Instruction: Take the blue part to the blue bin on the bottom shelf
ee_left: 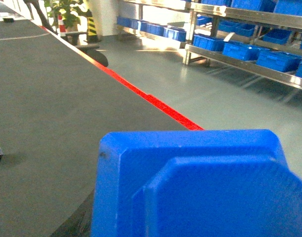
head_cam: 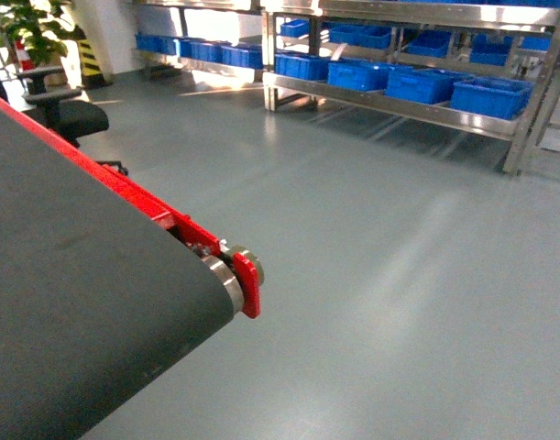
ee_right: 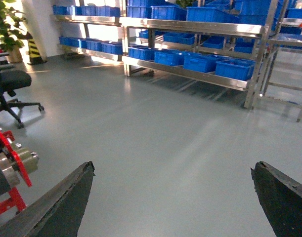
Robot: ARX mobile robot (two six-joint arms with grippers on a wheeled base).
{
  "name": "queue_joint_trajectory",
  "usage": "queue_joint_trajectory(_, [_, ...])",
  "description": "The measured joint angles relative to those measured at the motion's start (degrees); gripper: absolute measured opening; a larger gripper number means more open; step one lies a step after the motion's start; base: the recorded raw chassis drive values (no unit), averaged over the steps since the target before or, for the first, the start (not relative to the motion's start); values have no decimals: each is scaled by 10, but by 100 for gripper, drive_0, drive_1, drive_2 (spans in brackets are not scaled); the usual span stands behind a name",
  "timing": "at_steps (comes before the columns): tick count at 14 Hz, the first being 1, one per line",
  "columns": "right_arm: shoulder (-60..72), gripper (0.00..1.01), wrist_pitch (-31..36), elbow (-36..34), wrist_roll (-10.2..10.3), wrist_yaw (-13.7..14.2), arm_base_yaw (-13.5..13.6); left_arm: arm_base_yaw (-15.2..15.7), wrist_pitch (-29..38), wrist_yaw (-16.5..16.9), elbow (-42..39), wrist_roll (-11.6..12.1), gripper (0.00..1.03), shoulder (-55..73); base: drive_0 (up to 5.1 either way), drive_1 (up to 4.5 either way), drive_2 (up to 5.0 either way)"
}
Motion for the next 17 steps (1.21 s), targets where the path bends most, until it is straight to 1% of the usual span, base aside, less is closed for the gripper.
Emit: queue_joint_trajectory(17, [0, 98, 0, 0, 0, 0, 0, 0, 0, 0, 0, 0, 43, 0, -159, -159, -159])
